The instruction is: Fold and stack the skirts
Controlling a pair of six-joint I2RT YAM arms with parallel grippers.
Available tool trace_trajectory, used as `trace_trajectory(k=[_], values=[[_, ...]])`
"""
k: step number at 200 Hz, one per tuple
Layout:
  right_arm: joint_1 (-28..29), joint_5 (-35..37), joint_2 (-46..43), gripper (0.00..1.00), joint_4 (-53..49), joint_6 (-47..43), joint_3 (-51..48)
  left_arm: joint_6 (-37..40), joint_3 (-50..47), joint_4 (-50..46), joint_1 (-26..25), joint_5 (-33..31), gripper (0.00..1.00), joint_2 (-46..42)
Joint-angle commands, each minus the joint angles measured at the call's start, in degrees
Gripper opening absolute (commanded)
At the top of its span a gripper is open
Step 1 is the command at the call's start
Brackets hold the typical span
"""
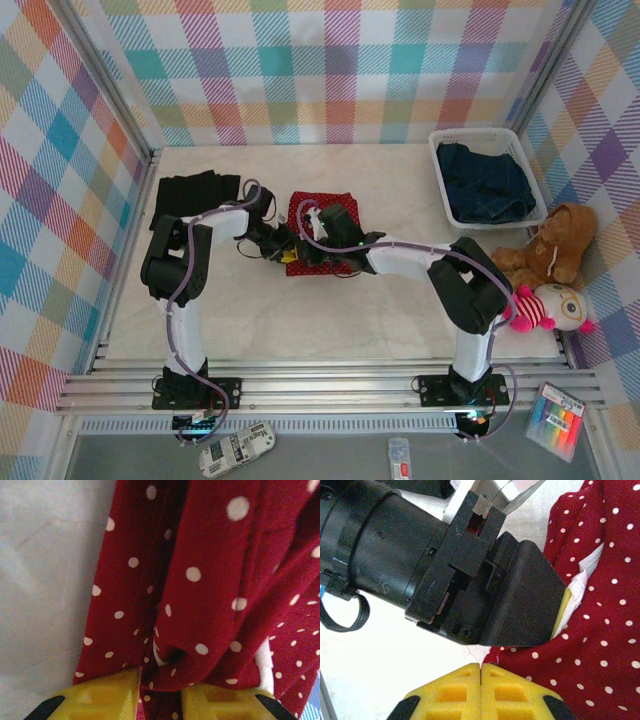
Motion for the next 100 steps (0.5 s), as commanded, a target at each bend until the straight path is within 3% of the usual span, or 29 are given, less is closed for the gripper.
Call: trace_trajectory(k=[1,21,51,67,100], values=[[1.2,-0.7,-3.4,0.0,2.4,-1.1,-2.7,-0.9,-1.5,-0.8,-0.4,-3.4,0.29,2.1],[1.4,0.3,-4.1,0.03,3.6,-1.6,-6.3,-1.2,-1.6,-0.3,-0.4,-2.7,0.29,2.0],[1.5,1.9,-4.8,0.26,4.2,-1.1,-7.9,-0.7,-0.9,-2.0,-0.3,-4.2,0.31,0.8],[1.5,4.1,-6.2,0.37,3.4,-0.7,-8.2,-0.8,-1.0,-2.8,-0.2,-5.8,0.37,-0.5],[1.4,11.8,-8.9,0.52,-4.4,-0.9,-6.6,-1.8,-2.5,-3.4,1.1,-7.1,0.37,-3.8]])
